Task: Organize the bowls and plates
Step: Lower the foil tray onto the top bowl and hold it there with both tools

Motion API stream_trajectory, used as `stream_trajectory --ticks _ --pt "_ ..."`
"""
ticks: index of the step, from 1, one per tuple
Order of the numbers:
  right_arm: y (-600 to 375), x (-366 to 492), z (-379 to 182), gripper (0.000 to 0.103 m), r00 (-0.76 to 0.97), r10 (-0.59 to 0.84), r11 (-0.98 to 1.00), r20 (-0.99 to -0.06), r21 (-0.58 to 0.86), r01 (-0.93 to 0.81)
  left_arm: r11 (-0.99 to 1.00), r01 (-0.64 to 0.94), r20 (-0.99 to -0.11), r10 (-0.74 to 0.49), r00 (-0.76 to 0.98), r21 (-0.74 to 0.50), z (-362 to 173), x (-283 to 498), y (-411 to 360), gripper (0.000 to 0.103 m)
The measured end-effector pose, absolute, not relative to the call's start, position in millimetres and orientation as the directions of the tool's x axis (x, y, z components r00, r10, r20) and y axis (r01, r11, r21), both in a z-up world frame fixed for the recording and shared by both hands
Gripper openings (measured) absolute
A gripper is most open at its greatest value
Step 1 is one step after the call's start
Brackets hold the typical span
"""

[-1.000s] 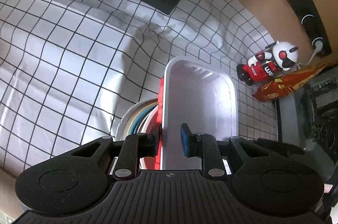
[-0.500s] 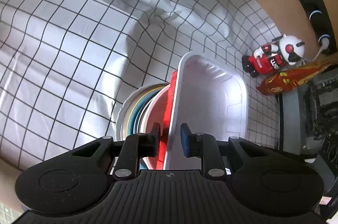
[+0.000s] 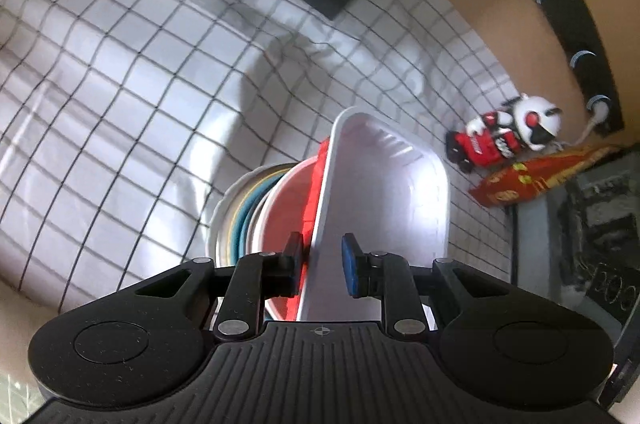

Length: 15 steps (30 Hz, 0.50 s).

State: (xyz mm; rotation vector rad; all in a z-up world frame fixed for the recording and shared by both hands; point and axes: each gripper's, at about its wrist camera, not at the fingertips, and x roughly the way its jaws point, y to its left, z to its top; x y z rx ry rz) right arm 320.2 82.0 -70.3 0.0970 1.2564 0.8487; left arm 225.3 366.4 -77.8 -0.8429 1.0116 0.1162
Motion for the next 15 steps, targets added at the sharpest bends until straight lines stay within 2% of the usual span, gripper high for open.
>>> stream_trajectory --ticks 3,7,15 --pt "80.9 316.8 -64.5 0.032 0.131 0.587 0.749 -0.799 0.475 -0.462 0.675 -0.402 -0.741 -0.333 0.582 -0.619 -79.1 231.0 373.6 0.023" --pt "80.3 306.9 -58.9 0.032 0.200 0.560 0.790 -0.804 0.446 -0.420 0.715 -0.307 -0.708 -0.361 0.607 -0.628 -78.0 233.6 370.8 0.023" --pt "89.5 283.5 -60.2 0.032 0.275 0.524 0.828 -0.806 0.407 -0.385 0.753 -0.259 -0.707 -0.360 0.608 -0.606 -83.4 228.7 374.4 0.023"
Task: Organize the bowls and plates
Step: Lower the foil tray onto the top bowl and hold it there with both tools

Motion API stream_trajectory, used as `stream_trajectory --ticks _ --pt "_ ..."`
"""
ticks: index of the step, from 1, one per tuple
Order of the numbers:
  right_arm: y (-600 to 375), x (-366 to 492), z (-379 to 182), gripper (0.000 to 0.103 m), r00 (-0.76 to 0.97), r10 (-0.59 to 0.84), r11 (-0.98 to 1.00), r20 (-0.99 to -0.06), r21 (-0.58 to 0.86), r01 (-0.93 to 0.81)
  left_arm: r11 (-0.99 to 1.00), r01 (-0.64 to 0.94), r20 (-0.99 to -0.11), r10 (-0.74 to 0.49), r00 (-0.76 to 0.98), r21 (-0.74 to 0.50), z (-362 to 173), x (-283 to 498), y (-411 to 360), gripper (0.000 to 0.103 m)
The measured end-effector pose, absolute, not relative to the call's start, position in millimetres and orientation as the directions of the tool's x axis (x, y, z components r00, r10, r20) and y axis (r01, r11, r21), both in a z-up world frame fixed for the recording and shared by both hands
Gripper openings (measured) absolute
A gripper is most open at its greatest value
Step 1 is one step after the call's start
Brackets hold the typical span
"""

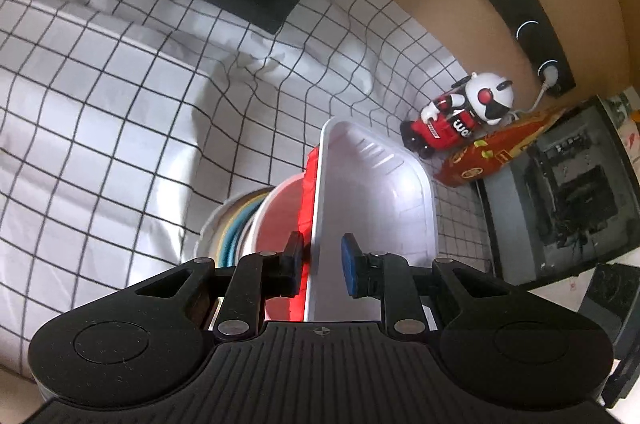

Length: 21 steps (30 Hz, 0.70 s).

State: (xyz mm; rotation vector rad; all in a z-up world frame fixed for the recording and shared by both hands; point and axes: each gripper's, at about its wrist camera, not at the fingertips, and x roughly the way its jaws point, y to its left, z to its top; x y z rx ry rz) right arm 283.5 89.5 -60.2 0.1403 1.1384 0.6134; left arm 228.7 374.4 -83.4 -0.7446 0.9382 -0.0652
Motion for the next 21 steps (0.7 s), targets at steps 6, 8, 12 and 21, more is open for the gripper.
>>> stream_trajectory --ticks 6,8,12,21 --pt "95.3 283.1 -52.4 0.032 0.301 0.510 0.839 -0.806 0.388 -0.380 0.727 -0.244 -0.680 -0.393 0.619 -0.642 -78.9 222.1 381.5 0.023" --pt "96.1 283.5 -52.4 0.032 0.293 0.504 0.842 -0.813 0.386 -0.378 0.725 -0.253 -0.687 -0.396 0.609 -0.641 -80.6 221.5 381.9 0.023" --pt "101.5 282.4 -58.7 0.032 0.264 0.471 0.853 -0.842 0.357 -0.381 0.713 -0.272 -0.696 -0.405 0.593 -0.646 -89.1 223.4 381.2 0.023" --pt "96.8 283.6 -55.4 0.032 0.252 0.456 0.862 -0.854 0.352 -0.366 0.683 -0.319 -0.699 -0.392 0.598 -0.657 -85.3 212.6 390.4 0.023"
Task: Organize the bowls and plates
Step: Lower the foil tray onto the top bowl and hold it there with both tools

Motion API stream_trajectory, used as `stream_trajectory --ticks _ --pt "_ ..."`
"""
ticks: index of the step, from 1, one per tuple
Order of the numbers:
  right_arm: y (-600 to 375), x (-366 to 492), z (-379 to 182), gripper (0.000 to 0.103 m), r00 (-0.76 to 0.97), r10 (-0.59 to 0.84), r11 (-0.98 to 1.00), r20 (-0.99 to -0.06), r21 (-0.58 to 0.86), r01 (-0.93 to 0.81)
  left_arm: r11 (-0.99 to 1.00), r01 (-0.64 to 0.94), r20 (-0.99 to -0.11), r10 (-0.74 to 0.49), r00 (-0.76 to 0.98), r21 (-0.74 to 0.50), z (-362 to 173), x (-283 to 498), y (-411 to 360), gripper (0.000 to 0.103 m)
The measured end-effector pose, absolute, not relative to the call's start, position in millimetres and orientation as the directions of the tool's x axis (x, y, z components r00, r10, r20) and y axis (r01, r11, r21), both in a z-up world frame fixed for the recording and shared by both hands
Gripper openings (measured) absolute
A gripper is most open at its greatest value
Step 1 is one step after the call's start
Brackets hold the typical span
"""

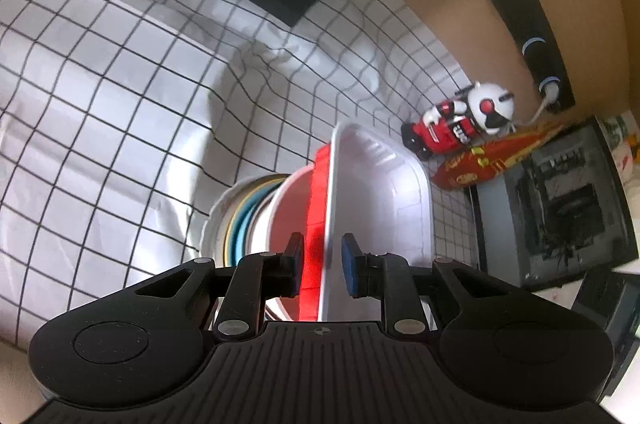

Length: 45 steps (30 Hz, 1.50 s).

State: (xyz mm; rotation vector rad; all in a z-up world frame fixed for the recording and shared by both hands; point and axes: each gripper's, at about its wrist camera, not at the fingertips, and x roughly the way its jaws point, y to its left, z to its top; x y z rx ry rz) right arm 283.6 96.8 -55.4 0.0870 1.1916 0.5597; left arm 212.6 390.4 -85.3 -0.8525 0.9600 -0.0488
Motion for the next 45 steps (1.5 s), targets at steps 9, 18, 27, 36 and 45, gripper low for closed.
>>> stream_trajectory --ticks 9,18,27,36,45 --pt "101.5 279.0 -51.4 0.032 0.240 0.483 0.849 -0.842 0.383 -0.365 0.671 -0.317 -0.696 -0.420 0.582 -0.670 -85.0 209.6 387.3 0.023" --pt "95.8 280.0 -59.6 0.032 0.256 0.470 0.865 -0.845 0.383 -0.325 0.685 -0.305 -0.702 -0.424 0.572 -0.662 -90.3 215.5 380.2 0.023" --pt "95.5 274.4 -59.2 0.032 0.268 0.464 0.869 -0.844 0.374 -0.325 0.685 -0.315 -0.711 -0.425 0.560 -0.657 -88.9 217.3 380.5 0.023" --pt "89.7 276.6 -57.0 0.032 0.282 0.467 0.871 -0.838 0.381 -0.309 0.677 -0.319 -0.707 -0.428 0.563 -0.664 -83.0 213.8 385.5 0.023" --pt "92.4 282.6 -52.3 0.032 0.300 0.471 0.871 -0.830 0.383 -0.307 0.659 -0.321 -0.693 -0.435 0.574 -0.680 -80.3 221.9 388.9 0.023"
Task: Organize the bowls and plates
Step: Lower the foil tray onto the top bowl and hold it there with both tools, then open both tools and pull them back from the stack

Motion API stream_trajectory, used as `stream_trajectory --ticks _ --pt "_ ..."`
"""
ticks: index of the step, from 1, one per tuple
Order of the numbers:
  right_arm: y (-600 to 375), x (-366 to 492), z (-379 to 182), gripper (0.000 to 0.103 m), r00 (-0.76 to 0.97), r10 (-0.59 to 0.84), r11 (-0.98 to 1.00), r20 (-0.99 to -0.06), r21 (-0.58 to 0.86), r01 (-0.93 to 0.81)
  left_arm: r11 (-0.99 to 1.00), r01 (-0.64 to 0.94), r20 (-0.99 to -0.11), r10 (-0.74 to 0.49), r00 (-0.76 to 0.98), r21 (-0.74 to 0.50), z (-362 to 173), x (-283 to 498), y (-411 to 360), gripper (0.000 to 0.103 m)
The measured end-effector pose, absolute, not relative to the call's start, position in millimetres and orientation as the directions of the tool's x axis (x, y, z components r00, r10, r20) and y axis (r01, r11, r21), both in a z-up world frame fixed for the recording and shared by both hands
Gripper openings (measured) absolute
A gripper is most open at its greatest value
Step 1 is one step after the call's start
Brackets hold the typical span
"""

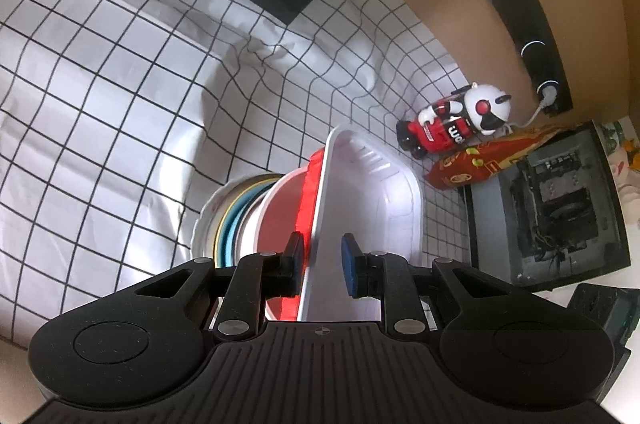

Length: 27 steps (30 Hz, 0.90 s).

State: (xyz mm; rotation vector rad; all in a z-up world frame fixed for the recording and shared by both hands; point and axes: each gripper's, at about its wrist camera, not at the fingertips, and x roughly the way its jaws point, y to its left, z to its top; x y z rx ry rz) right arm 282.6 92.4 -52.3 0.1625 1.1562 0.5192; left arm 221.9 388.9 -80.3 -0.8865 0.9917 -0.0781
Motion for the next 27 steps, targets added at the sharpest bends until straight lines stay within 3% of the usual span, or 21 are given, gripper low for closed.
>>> stream_trajectory --ticks 27 --pt "92.2 276.0 -48.6 0.032 0.372 0.424 0.900 -0.826 0.339 -0.274 0.678 -0.297 -0.686 -0.421 0.594 -0.673 -70.5 202.6 393.0 0.023"
